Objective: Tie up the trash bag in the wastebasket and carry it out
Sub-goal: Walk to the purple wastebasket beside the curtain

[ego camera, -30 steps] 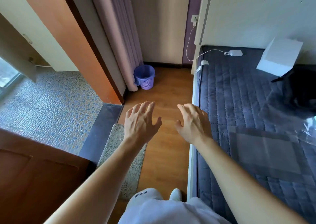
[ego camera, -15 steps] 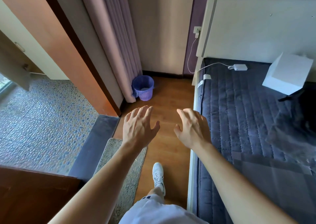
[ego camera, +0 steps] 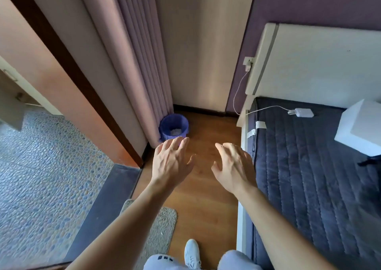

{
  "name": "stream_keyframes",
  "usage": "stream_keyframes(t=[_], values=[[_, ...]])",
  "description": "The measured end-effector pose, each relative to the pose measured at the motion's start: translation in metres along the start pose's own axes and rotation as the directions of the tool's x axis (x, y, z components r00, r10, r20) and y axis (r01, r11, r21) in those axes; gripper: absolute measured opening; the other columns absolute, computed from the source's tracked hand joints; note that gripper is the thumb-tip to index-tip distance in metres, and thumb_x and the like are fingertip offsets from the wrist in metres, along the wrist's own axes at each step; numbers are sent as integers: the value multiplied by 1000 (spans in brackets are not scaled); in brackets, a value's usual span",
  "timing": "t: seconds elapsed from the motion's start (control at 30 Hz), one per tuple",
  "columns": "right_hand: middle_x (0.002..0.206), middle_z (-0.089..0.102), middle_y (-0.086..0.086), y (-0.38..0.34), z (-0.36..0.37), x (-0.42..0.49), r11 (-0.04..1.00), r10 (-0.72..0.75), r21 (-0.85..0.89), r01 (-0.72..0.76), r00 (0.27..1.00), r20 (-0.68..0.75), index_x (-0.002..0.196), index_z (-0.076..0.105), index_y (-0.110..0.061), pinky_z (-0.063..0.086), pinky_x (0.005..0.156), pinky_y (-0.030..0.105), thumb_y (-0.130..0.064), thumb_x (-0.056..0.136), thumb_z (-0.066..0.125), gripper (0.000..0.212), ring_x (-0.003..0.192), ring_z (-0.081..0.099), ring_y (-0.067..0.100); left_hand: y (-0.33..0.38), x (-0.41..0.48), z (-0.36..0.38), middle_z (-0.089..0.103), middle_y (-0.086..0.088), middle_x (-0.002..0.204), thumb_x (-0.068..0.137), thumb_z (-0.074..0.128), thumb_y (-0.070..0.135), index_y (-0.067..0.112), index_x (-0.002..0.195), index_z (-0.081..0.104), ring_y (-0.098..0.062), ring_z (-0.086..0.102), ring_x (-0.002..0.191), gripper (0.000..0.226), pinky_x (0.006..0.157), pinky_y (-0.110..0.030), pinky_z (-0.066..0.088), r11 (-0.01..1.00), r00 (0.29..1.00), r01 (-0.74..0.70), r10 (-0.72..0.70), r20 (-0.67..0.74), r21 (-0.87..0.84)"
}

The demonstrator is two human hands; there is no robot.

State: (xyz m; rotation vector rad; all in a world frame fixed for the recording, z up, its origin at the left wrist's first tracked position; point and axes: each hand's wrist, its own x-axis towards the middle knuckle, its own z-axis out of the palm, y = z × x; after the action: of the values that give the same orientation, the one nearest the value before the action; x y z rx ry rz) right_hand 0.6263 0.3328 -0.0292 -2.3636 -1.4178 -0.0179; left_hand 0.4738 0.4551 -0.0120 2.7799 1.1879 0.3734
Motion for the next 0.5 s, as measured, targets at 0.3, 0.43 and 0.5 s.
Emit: stream_keyframes(t=[0.3,0.43,0.5], values=[[117,66,13,41,16,102,999,42,30,-42,999,9,127,63,-11,49,93,48,-23,76,71,53,102,65,32,0,105,36,60,-1,136,87,44,57,23,136,52,-26,57,122,60,98,-45,47,1000,999,1,-1,36,-15],[119,66,10,65,23,159,1000,19,0,-19,999,32,129,62,-14,49,93,46,-28,78,68,53,106,65,29,4,160,56,60,0,136,86,40,57,24,134,53,-24,57,121,60,98,-44,47,999,998,38,-37,46,-14],[119,66,7,80,28,191,1000,2,-2,-2,999,42,129,61,-17,49,92,45,-30,78,65,52,107,64,28,6,189,67,61,1,136,86,42,56,24,134,53,-24,57,121,58,99,-44,47,998,997,63,-63,55,-10]])
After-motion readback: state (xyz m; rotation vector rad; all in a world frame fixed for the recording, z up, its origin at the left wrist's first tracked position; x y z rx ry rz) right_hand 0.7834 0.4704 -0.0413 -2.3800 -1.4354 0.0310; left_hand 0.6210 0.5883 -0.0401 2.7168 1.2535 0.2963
